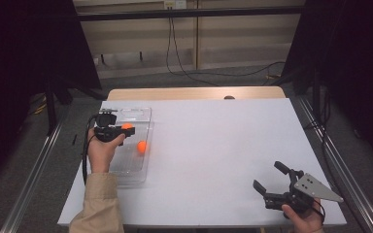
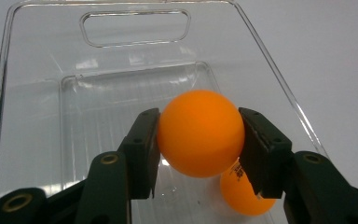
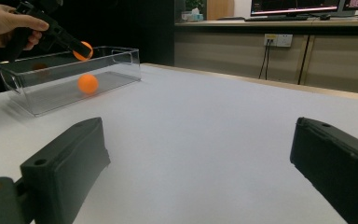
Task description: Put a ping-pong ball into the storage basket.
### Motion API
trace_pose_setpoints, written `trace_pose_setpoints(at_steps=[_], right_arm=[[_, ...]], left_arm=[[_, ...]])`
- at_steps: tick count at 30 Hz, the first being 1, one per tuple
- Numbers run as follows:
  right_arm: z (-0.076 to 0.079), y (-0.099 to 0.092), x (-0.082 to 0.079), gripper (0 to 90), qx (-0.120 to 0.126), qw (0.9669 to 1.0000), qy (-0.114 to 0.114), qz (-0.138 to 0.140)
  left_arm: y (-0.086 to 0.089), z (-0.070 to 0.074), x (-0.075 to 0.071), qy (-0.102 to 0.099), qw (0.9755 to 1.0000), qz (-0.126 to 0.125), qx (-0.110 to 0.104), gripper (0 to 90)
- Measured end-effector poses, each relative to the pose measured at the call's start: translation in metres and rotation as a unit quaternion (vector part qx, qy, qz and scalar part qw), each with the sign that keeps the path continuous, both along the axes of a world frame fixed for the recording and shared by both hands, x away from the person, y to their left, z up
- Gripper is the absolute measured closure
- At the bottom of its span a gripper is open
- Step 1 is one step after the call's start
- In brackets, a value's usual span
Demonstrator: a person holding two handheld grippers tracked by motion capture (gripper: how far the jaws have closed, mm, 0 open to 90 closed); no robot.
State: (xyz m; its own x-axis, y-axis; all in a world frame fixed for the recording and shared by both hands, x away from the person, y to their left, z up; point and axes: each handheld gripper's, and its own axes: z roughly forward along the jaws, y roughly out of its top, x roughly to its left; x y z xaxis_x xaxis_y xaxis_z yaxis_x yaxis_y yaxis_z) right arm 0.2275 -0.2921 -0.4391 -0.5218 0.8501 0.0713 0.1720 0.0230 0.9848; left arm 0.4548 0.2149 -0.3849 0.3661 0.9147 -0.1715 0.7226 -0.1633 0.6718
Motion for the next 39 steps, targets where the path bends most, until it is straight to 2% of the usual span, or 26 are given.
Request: trace_pose_setpoints(at_steps=[14,23,39], right_arm=[[0.0001,-0.0002,0.0,3.0,-0.001,1.0,-0.002,0.0],[0.0004,-0.0002,-0.0003,3.0,0.001,1.0,-0.001,0.0],[0.0005,-0.0008,-0.0009,2.9,0.003,1.0,-0.001,-0.002]], left_arm=[[0.001,-0.005,0.0015,0.004,0.9998,0.009,0.02,50.9],[0.0004,-0.0083,0.0028,0.013,0.9994,0.01,0.031,50.9],[0.0009,-0.0099,0.0029,0.006,0.9993,0.019,0.033,50.3]])
